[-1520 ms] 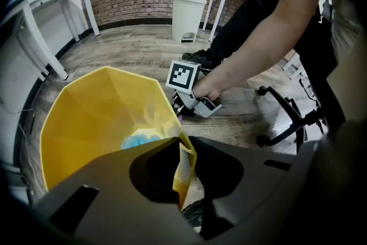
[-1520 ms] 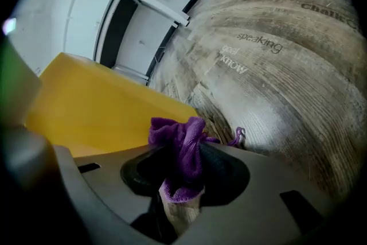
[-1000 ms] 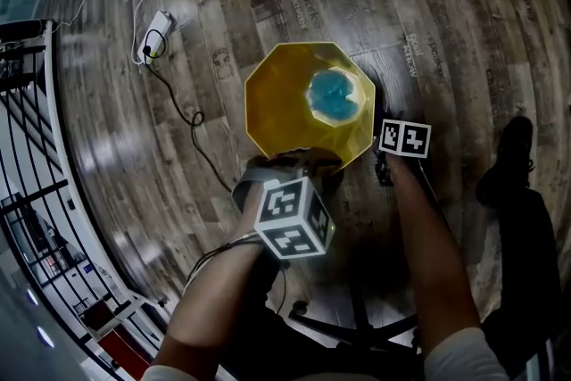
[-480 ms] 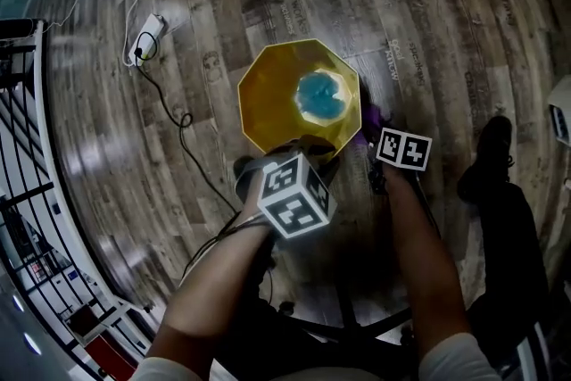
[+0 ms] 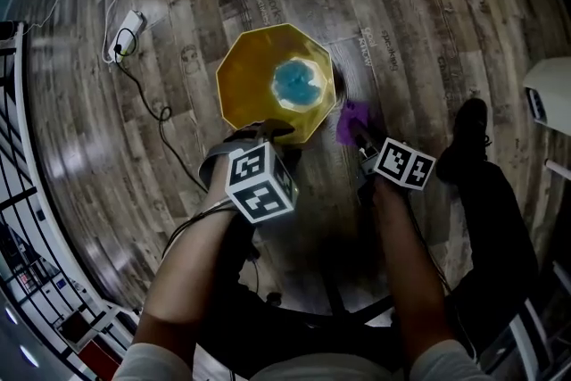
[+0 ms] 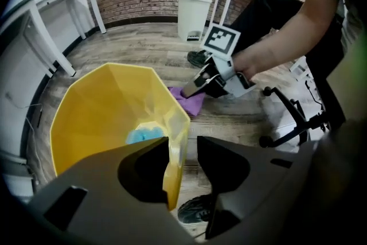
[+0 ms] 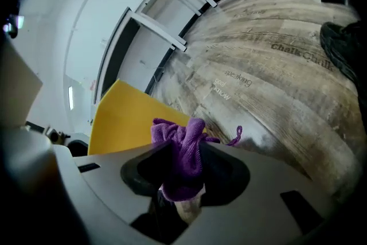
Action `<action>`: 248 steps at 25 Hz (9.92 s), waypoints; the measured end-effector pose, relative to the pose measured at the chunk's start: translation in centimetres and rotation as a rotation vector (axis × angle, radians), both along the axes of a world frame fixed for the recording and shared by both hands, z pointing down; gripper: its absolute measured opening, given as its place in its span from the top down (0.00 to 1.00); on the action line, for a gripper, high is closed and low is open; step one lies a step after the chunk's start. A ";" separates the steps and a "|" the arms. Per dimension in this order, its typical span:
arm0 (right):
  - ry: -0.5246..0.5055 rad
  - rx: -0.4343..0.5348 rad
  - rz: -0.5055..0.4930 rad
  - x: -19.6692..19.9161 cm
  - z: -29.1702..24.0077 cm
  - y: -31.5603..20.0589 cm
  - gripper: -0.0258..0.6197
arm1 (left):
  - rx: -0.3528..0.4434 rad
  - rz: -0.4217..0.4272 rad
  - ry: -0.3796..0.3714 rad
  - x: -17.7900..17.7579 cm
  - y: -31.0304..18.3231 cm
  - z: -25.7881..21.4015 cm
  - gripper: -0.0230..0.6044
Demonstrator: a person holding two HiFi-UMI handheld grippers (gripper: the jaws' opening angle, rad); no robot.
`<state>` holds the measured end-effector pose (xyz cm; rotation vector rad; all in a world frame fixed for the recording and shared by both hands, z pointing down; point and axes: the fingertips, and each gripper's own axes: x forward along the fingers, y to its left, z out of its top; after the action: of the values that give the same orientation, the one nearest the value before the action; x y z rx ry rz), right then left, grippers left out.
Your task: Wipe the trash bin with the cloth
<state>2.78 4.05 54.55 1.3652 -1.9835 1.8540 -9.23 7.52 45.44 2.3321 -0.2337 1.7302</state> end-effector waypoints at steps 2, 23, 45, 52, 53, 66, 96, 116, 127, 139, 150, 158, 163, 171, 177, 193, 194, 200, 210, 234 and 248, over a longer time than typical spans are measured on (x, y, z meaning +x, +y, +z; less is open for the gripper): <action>-0.072 0.018 0.040 -0.7 -1.6 0.4 0.74 | 0.008 -0.030 -0.019 -0.3 -0.5 0.5 0.74; -0.297 0.234 0.040 -4.4 -10.5 -2.5 0.74 | -0.013 -0.111 -0.005 1.5 -2.0 0.8 0.93; -0.043 -0.014 0.001 -5.0 3.8 -2.2 0.74 | -0.011 -0.105 0.015 2.0 -2.1 0.0 0.93; 0.049 -0.081 -0.083 -5.5 8.7 -2.1 0.74 | -0.016 -0.108 0.016 2.0 -1.9 0.1 0.93; 0.058 -0.094 -0.097 -5.6 9.4 -2.0 0.74 | -0.017 -0.109 0.016 2.0 -1.9 0.0 0.93; 0.220 -0.157 -0.303 -7.2 14.7 -1.9 0.74 | -0.017 -0.139 0.015 1.9 -1.7 0.3 0.93; -0.135 0.074 0.076 -2.3 -5.9 0.0 0.74 | 0.023 -0.029 -0.015 -1.0 -0.5 -0.3 0.76; -0.254 0.173 -0.027 -5.4 -8.4 -1.6 0.74 | 0.016 0.037 0.055 1.3 -0.9 -0.5 0.93; -0.197 0.074 -0.013 -5.9 -2.1 -2.4 0.74 | 0.003 -0.050 0.105 2.0 -2.1 -0.5 0.93; -0.016 -0.086 -0.056 -6.2 8.0 -2.5 0.74 | -0.013 -0.124 0.161 3.0 -2.6 -0.8 0.92; 0.245 -0.113 -0.296 -6.1 14.4 -3.4 0.74 | -0.026 -0.188 0.181 3.9 -2.8 -0.8 0.92; 0.204 -0.118 -0.255 -4.3 13.0 -3.2 0.74 | -0.040 -0.262 0.202 4.5 -3.4 -0.5 0.92; 0.154 -0.109 -0.174 -1.6 9.4 -2.0 0.74 | -0.051 -0.342 0.219 5.4 -4.4 -0.3 0.92; 0.056 -0.049 -0.085 0.7 3.2 -0.9 0.74 | -0.023 -0.234 0.208 5.8 -3.9 -1.7 0.73; -0.095 0.009 -0.048 0.3 -1.1 -0.4 0.74 | 0.023 -0.025 0.054 1.9 -0.8 -2.3 0.70; -0.487 0.196 0.014 -2.1 -10.1 -2.6 0.74 | 0.000 0.055 -0.003 1.7 0.0 0.0 0.92; -0.478 0.198 0.007 -2.2 -9.9 -2.8 0.74 | 0.000 0.066 -0.003 1.6 0.0 0.1 0.92; -0.443 0.171 -0.017 -3.0 -7.7 -3.8 0.74 | -0.008 0.087 0.030 2.2 0.0 -0.1 0.93; -0.299 0.068 -0.112 -3.7 -0.4 -4.4 0.74 | -0.026 0.063 0.074 2.6 -0.2 -0.3 0.92; 0.224 -0.166 -0.313 -4.7 14.6 -4.2 0.74 | -0.037 0.016 0.117 3.5 -0.3 -0.4 0.92; 0.145 -0.106 -0.186 -1.2 8.5 -3.3 0.74 | -0.030 -0.267 0.217 6.7 -3.8 -0.1 0.92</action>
<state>1.58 0.80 63.09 1.2043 -1.8449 1.7005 -2.54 3.69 45.36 2.3203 -0.4529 1.3379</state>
